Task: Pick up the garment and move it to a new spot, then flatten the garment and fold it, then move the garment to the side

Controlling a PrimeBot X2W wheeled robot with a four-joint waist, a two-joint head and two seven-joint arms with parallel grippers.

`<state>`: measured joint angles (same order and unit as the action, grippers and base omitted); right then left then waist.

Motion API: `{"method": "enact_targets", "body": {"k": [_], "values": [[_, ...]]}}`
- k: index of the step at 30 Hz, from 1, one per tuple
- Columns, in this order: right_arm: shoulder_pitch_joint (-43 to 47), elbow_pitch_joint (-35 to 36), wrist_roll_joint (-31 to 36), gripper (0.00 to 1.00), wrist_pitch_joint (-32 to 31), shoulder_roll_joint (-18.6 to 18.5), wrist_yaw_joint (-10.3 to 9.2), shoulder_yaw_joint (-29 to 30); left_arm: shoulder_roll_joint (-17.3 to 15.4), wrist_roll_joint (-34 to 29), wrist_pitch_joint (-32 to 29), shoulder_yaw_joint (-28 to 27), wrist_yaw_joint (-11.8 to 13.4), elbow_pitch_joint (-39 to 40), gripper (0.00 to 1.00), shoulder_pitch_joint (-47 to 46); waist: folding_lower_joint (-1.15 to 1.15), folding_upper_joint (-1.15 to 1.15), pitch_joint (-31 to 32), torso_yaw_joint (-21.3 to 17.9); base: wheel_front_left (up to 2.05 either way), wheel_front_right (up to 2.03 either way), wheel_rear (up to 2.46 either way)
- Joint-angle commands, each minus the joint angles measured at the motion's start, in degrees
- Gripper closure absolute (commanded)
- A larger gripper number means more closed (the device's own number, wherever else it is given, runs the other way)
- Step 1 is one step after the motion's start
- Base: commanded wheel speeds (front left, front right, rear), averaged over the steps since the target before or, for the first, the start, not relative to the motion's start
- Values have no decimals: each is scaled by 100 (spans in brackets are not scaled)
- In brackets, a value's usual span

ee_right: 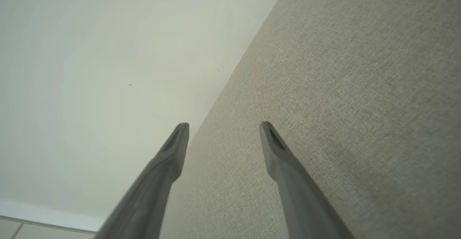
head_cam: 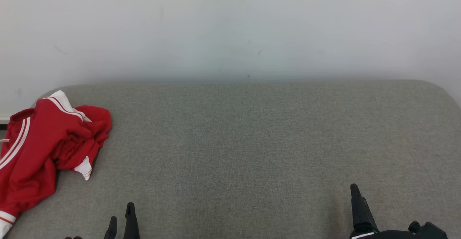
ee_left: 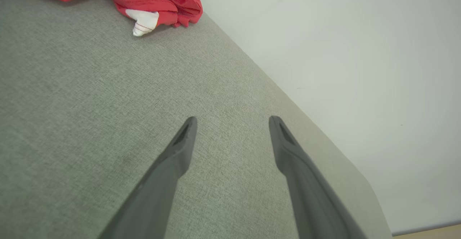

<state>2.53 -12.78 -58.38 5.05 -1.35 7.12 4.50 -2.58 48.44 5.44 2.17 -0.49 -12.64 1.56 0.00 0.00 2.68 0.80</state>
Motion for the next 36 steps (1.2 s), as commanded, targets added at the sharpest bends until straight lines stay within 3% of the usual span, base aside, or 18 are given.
{"method": "enact_targets", "body": {"k": [1,12,36], "values": [[7,76,227,0,50,-22,28,-12,-39,-266,52,32,27,85,0,24,0,0,6,1,0,0,0],[111,27,1383,0,239,-27,33,7,-132,-1503,236,246,175,92,0,95,0,0,58,11,0,0,0],[260,-139,3007,0,555,-32,42,16,-280,-2988,569,541,378,3,0,157,0,0,177,18,0,0,0]]}}
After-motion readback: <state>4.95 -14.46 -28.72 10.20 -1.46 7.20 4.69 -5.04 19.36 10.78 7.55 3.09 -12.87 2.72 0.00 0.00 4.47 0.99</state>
